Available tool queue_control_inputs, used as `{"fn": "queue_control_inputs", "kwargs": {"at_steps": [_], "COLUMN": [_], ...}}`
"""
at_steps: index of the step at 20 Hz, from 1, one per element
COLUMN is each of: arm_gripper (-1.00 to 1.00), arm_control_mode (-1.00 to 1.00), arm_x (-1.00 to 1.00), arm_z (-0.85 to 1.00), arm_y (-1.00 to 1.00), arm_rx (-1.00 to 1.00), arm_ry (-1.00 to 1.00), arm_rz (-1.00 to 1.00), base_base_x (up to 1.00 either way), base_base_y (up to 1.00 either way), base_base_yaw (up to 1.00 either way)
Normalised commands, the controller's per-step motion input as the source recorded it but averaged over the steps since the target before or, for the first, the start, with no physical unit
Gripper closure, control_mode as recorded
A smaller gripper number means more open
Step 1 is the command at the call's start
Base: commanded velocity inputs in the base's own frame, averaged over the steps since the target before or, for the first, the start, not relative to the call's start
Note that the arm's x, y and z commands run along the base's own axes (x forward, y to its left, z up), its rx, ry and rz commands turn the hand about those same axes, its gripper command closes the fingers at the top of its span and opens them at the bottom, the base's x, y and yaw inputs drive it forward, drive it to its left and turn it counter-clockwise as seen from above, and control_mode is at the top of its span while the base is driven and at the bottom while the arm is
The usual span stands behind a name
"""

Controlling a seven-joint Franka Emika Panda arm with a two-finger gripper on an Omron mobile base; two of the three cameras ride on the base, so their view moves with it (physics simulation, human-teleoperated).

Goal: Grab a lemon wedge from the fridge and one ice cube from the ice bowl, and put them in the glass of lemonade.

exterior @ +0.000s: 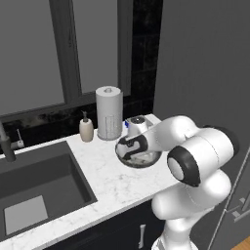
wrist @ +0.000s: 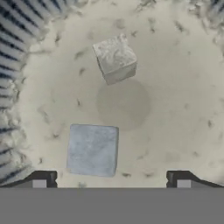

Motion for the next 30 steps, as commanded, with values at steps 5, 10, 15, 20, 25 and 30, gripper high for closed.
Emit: {"fn": "queue_control_inputs", "kwargs": {"at_steps": [5, 10, 15, 20, 25, 30], "arm_gripper": [-1.0, -1.0, -1.0, 1.0, 1.0, 1.0], "arm_control_mode": [-1.0, -1.0, -1.0, -1.0, -1.0, -1.0], "arm_x": [-0.08, 0.4, 0.29, -0.02, -0.07, 0.0], "arm_z": [-0.05, -0.02, -0.03, -0.28, -0.16, 0.0], "arm_y": [0.0, 0.0, 0.0, 0.0, 0.0, 0.0], "arm_rx": [0.0, 0.0, 0.0, 0.0, 0.0, 0.0], "arm_ry": [0.0, 0.0, 0.0, 0.0, 0.0, 0.0], "arm_rz": [-0.04, -0.05, -0.03, -0.03, -0.05, 0.0], "base_base_x": [0.0, 0.0, 0.0, 0.0, 0.0, 0.0], "base_base_y": [0.0, 0.0, 0.0, 0.0, 0.0, 0.0], "base_base_yaw": [0.0, 0.0, 0.0, 0.0, 0.0, 0.0]}}
